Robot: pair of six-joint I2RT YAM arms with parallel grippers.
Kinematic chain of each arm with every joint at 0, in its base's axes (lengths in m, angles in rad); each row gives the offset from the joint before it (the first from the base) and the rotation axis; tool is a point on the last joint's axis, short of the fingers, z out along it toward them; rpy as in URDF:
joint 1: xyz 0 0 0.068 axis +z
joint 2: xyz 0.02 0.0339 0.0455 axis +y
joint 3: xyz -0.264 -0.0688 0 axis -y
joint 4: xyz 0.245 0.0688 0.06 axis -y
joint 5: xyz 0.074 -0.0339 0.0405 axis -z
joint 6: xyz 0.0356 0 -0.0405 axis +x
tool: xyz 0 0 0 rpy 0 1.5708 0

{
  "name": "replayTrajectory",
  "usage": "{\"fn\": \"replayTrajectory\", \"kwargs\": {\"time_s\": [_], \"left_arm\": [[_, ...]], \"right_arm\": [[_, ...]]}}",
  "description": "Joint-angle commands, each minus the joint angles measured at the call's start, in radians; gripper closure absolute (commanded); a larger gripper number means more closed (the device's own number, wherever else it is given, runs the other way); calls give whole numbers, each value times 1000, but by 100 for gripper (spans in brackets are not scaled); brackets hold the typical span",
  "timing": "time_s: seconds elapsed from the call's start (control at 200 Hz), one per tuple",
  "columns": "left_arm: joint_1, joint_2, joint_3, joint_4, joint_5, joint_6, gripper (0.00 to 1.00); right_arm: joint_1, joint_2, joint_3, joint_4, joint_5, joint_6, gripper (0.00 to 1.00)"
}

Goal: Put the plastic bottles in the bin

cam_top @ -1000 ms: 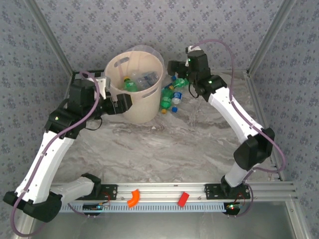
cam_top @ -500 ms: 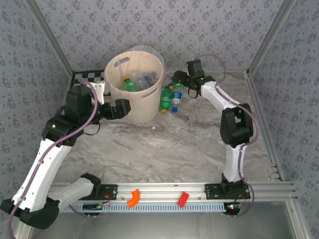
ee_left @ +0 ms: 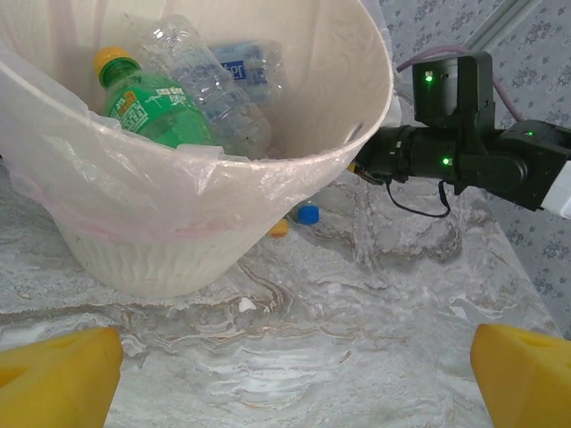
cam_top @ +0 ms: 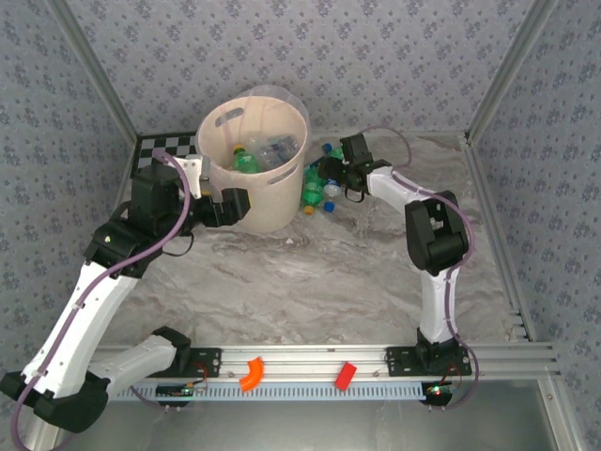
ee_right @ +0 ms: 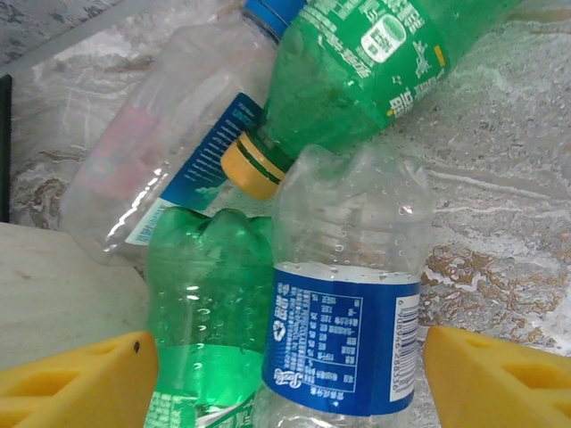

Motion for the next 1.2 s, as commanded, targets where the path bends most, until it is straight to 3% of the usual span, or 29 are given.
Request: {"fn": "replayTrajectory", "kwargs": {"time_s": [0.0, 0.125, 0.65, 0.735, 1.01, 1.194], "left_arm": [[-7, -13, 11, 22, -17, 10, 0], [-8, -16, 9, 16, -20, 12, 0], [-8, -27, 15, -3, -31, 12, 0], [-6, -25, 18, -8, -32, 9, 0], [-6, -34, 19, -4, -64, 14, 0], [-6, -53, -20, 37, -164, 7, 0]], "right_arm": [[-3, 34, -4, -4, 23, 22, 21], [-6, 60, -1, -6, 17, 23, 27], [-23, 124, -2, -46, 12, 48, 33], [-23, 116, -8, -45, 12, 42, 41], [-24, -48, -122, 5, 77, 0, 43], [-21, -241, -219, 38, 120, -26, 44]]}}
